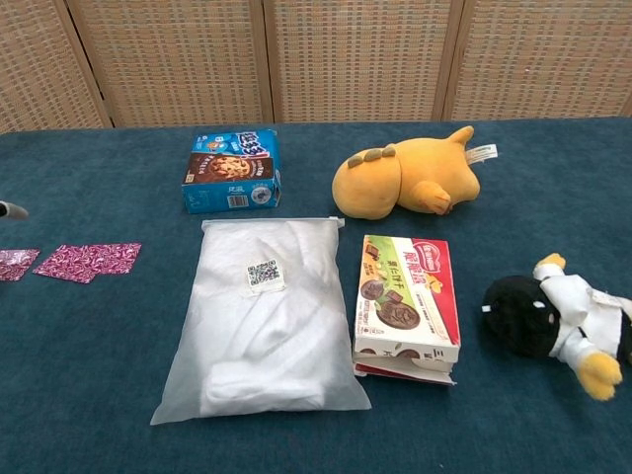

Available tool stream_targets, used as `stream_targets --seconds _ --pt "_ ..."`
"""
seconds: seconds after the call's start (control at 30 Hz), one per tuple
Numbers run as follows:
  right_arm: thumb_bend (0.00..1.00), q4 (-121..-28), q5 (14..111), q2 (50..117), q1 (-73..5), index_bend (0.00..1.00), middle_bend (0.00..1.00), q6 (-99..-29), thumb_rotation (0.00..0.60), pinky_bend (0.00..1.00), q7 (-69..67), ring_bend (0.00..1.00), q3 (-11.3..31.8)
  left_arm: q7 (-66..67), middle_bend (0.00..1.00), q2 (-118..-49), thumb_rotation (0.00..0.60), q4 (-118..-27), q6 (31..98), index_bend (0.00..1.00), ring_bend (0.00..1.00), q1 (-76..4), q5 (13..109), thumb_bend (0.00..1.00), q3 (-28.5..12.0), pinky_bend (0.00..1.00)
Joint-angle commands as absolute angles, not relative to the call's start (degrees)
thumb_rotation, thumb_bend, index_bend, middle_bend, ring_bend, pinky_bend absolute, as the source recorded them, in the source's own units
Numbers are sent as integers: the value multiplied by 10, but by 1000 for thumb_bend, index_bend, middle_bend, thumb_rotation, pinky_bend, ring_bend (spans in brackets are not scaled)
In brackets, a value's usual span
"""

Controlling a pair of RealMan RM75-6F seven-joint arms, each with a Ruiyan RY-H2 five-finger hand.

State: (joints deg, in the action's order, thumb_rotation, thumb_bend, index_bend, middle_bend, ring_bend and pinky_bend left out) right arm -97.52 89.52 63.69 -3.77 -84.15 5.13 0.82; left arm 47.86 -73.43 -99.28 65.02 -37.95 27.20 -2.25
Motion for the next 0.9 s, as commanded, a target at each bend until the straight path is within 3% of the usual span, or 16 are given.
stream_targets --seconds 0.03,0.9 --pt "0 -975 895 637 -38 0 0 -842 600 0 50 0 8 474 0 -724 600 -1019 655 0 0 -384 283 763 -27 0" --pt "0 -976 889 633 -39 0 0 -835 600 0 43 0 9 527 0 -809 600 -988 660 0 0 -423 211 766 -5 0"
